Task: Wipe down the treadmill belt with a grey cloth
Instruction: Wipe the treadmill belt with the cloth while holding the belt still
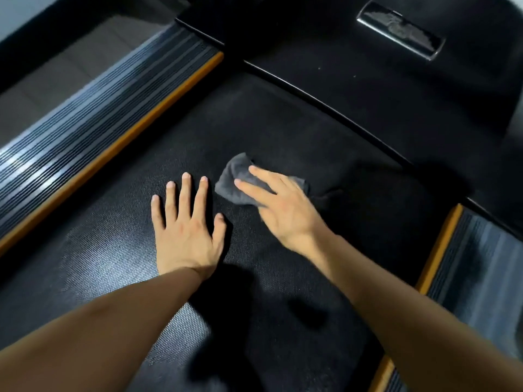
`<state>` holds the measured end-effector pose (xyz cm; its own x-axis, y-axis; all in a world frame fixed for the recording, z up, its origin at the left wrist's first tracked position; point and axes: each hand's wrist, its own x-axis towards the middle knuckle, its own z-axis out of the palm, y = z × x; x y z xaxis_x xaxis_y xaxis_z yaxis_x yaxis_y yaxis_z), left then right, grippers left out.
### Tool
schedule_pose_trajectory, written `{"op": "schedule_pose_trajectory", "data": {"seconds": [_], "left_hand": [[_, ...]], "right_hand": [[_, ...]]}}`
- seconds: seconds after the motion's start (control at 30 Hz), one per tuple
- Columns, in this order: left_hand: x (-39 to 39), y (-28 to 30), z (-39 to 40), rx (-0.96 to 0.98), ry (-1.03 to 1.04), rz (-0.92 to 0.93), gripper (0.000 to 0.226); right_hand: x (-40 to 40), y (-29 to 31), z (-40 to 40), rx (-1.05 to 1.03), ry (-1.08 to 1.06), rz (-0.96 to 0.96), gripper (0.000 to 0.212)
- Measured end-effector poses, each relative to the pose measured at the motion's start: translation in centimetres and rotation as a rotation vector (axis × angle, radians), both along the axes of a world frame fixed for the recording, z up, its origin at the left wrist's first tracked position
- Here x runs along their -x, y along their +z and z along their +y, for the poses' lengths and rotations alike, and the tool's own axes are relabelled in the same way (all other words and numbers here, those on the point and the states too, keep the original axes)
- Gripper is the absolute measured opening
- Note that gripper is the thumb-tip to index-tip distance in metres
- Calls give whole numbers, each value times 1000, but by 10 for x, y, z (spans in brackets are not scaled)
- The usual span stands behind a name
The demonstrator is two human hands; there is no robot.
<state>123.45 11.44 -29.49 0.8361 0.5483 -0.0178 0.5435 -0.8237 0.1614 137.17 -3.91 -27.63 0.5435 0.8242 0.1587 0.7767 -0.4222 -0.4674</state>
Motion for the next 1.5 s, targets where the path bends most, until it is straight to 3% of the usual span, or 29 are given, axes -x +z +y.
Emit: {"op": "schedule_pose_trajectory", "data": {"seconds": [0.07,0.2,0.27,0.33,0.47,0.57,0.63,0.73,0.83,0.9,1.0,1.07,1.13,1.27,1.4,1.5], "left_hand": [[0,0,0,-6,-1,-4,70],[1,-1,0,-3,1,-20,70],[1,-2,0,6,1,-27,70],[-1,-2,-1,13,2,-33,70],[-1,1,-2,12,1,-51,70],[0,2,-1,10,-4,-42,70],[1,1,-2,18,-10,-44,70],[3,1,-2,24,-3,-57,69],[1,0,-1,25,-10,-59,69],[2,0,-1,31,-7,-57,69],[3,0,-2,26,-5,-59,69],[3,0,-1,29,-8,-66,69],[2,1,-1,43,-16,-75,69],[3,0,-2,41,-8,-94,69],[1,0,0,42,-17,-101,70],[2,0,-1,37,-12,-98,71]], "right_hand": [[-27,-3,-19,-29,-53,-27,54],[-80,1,-57,-19,-617,-118,51],[-82,4,-57,-19,-689,-102,51],[-62,4,-45,-54,-600,-125,50],[25,-7,-22,-48,-161,-29,57],[1,5,-48,38,135,-20,55],[-34,9,-83,76,-10,-113,50],[-65,12,-129,38,-456,-91,46],[-55,9,-109,64,-707,-78,53],[-20,7,-77,54,-647,-89,53],[38,7,-48,62,-347,10,54],[31,9,-57,82,-217,2,55],[3,7,-85,54,-274,-56,53],[-48,9,-156,39,-657,-105,45],[-48,11,-155,29,-646,-101,47],[11,7,-141,26,-377,-155,49]]}}
